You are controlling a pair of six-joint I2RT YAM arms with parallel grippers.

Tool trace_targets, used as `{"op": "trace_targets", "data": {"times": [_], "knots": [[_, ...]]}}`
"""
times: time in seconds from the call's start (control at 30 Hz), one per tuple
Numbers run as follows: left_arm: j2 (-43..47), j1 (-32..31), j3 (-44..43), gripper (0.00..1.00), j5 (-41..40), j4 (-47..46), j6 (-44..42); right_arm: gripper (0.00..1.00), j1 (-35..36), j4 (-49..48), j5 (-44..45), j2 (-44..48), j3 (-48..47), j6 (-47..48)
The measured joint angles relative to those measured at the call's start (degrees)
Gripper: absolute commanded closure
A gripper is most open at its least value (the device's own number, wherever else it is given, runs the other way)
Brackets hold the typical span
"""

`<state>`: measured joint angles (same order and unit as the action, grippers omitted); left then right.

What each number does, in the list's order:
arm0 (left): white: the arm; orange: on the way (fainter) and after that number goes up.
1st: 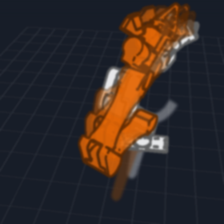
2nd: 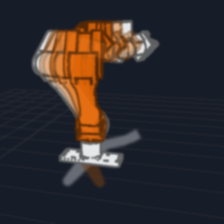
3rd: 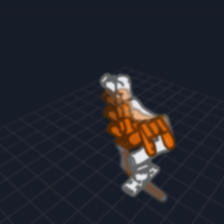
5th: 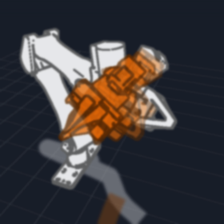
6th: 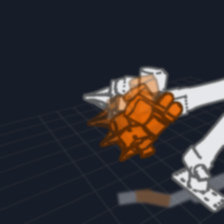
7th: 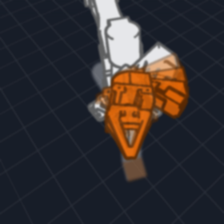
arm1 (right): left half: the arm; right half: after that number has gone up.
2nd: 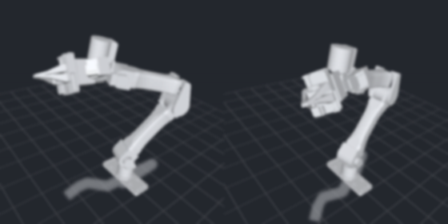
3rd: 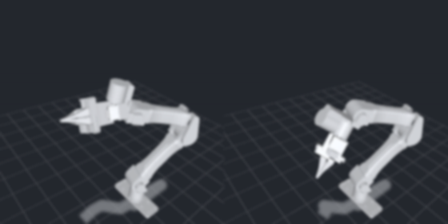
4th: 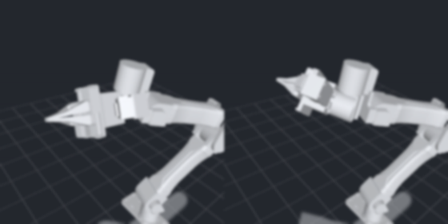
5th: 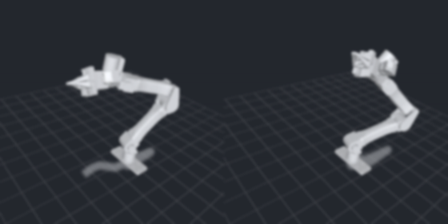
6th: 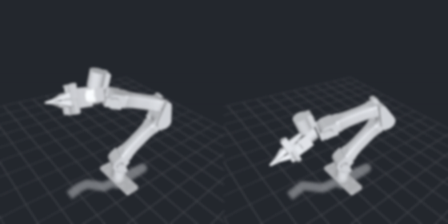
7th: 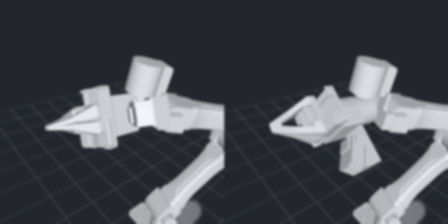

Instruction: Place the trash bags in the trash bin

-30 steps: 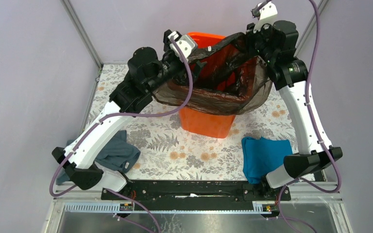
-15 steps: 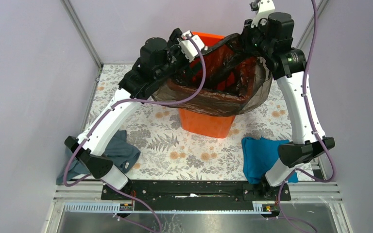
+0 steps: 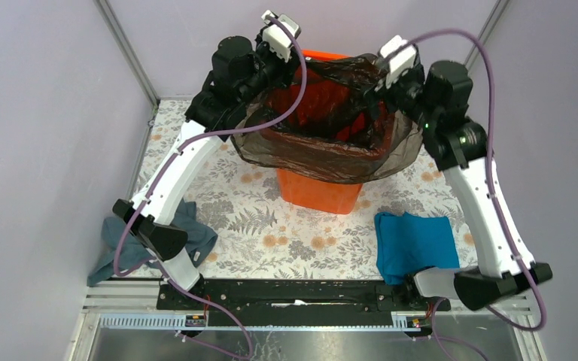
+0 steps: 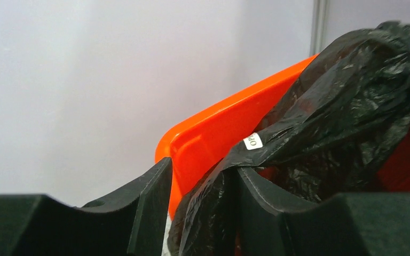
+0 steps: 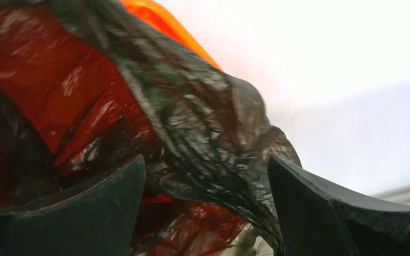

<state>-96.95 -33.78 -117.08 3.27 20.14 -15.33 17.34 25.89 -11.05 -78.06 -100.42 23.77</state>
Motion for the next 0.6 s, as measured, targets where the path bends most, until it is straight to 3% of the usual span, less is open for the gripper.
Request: {"op": "trace_targets", "data": {"times": [0.2,0.37,0.6], "knots": [[-0.5,0.6,-3.4,0.55,2.9,0.8,5.4,0.00,6.5,-9.8,0.9,8.7,12.1,21.8],[-0.7,1.9,-5.1,0.58,4.7,0.9,8.3,0.00,9.1,-16.6,7.0,5.1,13.3,34.1],[-2.2,2.4,-6.2,0.59,6.6,2.0,9.6,0.02,11.2,-17.7,12.0,-0.6,14.1,44.1]]}}
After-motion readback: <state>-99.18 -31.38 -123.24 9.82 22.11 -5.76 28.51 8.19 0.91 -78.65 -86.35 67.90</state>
